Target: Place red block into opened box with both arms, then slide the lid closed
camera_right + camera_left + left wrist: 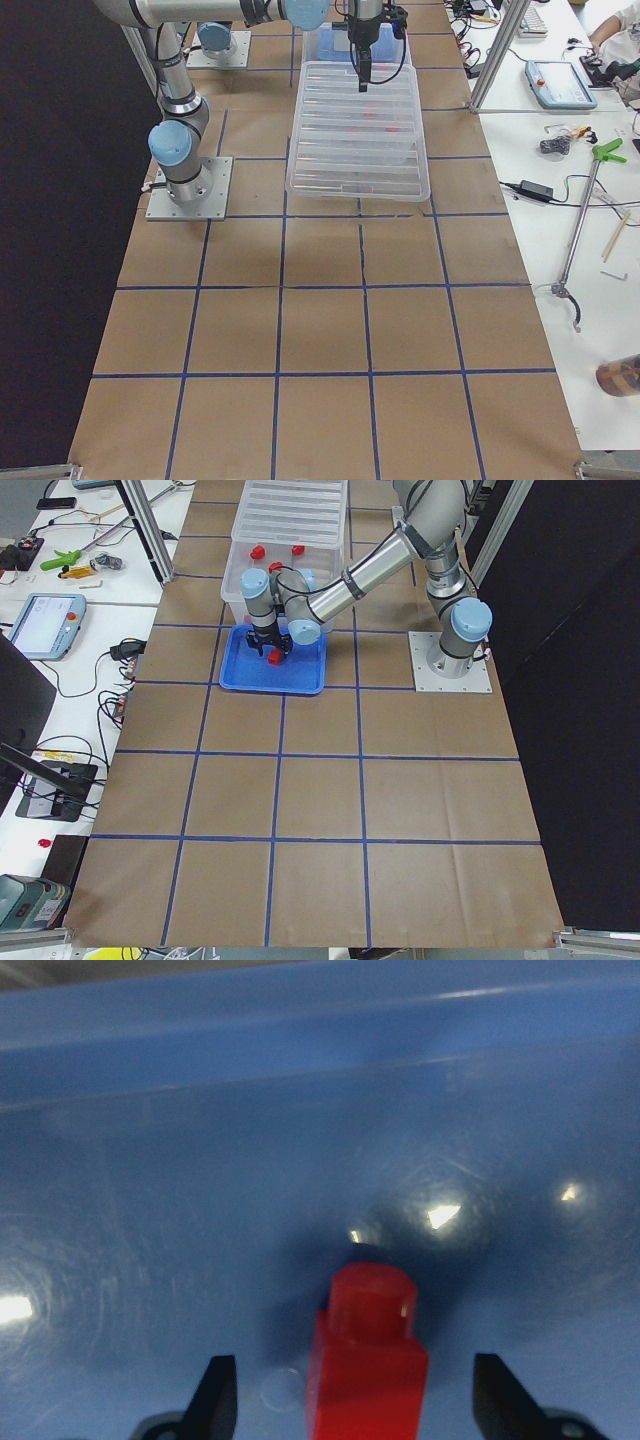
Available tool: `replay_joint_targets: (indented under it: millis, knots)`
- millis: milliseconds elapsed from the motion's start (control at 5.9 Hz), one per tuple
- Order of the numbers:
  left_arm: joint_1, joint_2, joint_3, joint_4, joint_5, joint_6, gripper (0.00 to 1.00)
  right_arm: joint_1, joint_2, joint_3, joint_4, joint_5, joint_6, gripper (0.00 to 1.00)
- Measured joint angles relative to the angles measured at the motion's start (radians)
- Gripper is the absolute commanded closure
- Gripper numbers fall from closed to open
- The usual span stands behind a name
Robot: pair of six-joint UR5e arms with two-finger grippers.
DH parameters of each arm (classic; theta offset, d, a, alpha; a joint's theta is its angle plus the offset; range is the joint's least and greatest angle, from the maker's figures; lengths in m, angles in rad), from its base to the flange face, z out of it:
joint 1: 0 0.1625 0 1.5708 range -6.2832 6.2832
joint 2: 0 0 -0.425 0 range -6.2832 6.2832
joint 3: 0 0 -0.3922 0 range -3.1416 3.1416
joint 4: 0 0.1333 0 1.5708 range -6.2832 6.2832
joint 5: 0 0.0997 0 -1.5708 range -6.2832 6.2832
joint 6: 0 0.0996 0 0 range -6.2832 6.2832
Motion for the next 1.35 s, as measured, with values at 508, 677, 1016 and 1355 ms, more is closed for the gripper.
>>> replay_joint_targets:
  millis: [508, 677, 1016, 1355]
  knots:
    - [-0.006, 0.005, 0.0, 0.006, -0.003, 0.008, 0.83, 0.097, 0.009, 0.018, 0.009, 0.013, 0.067, 0.0]
    - [-0.009, 0.026, 0.008, -0.001, -0.003, -0.008, 0.83, 0.098, 0.007, 0.028, 0.009, 0.013, 0.065, 0.0]
    - [-0.016, 0.134, 0.022, -0.099, -0.003, -0.028, 0.83, 0.084, 0.008, 0.036, 0.007, 0.013, 0.055, 0.0]
    - [-0.021, 0.266, 0.027, -0.233, -0.007, -0.087, 0.83, 0.069, 0.009, 0.04, 0.008, 0.012, 0.036, 0.0]
